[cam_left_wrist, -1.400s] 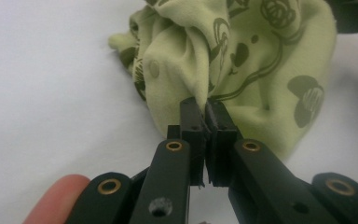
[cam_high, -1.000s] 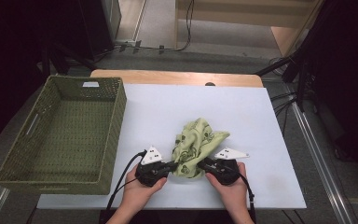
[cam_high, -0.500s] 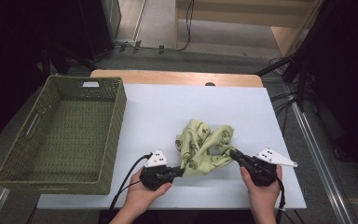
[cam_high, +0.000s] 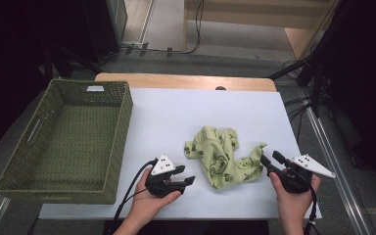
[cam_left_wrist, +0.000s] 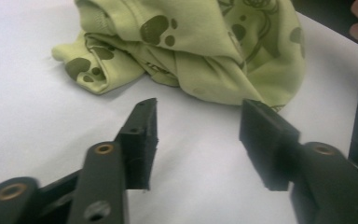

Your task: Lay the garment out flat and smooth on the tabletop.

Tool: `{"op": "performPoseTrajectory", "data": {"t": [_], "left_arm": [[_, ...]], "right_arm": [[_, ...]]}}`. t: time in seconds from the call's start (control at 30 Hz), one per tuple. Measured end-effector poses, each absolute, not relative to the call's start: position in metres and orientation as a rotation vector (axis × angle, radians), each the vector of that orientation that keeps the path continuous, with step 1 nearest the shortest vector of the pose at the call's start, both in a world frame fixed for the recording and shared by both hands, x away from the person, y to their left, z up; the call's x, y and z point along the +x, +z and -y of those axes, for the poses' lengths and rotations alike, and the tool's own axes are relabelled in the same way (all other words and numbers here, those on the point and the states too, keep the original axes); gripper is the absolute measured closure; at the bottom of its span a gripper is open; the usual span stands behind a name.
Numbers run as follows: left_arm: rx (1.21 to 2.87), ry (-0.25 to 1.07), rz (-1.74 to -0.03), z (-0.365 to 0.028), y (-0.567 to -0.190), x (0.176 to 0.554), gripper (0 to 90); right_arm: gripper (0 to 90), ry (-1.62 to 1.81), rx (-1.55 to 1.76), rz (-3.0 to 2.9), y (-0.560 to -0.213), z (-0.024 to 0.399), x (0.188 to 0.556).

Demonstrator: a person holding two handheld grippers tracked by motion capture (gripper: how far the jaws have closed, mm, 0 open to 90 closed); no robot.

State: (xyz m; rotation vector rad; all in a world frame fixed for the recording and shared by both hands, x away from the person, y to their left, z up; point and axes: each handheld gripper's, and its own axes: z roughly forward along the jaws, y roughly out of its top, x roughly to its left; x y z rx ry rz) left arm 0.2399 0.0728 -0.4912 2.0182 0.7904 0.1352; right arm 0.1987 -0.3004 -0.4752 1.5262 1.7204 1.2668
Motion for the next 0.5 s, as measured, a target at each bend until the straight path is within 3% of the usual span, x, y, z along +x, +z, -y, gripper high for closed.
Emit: {"op": "performPoseTrajectory", "data": {"t": [0.1, 0.23, 0.33, 0.37, 0.43, 0.5], "left_arm": [[2.009, 0.173, -0.783, -0.070, -0.488, 0.237, 16.0], [1.996, 0.183, -0.774, -0.069, -0.485, 0.235, 7.3], [1.998, 0.177, -0.781, -0.070, -0.485, 0.236, 2.0], [1.998, 0.171, -0.783, -0.070, -0.486, 0.236, 1.9], [1.998, 0.174, -0.785, -0.071, -0.485, 0.237, 1.9], [1.992, 0.173, -0.786, -0.073, -0.484, 0.237, 1.9]], "right_arm": [[35.1, 1.364, 1.452, -1.810, -0.473, 0.281, 0.201], [25.1, 1.468, 1.360, -1.972, -0.479, 0.247, 0.208], [24.8, 1.446, 1.348, -2.037, -0.482, 0.227, 0.214], [28.3, 1.426, 1.345, -2.056, -0.484, 0.223, 0.217], [53.3, 1.382, 1.358, -2.090, -0.488, 0.217, 0.221], [67.7, 1.382, 1.334, -2.127, -0.491, 0.214, 0.222]]}}
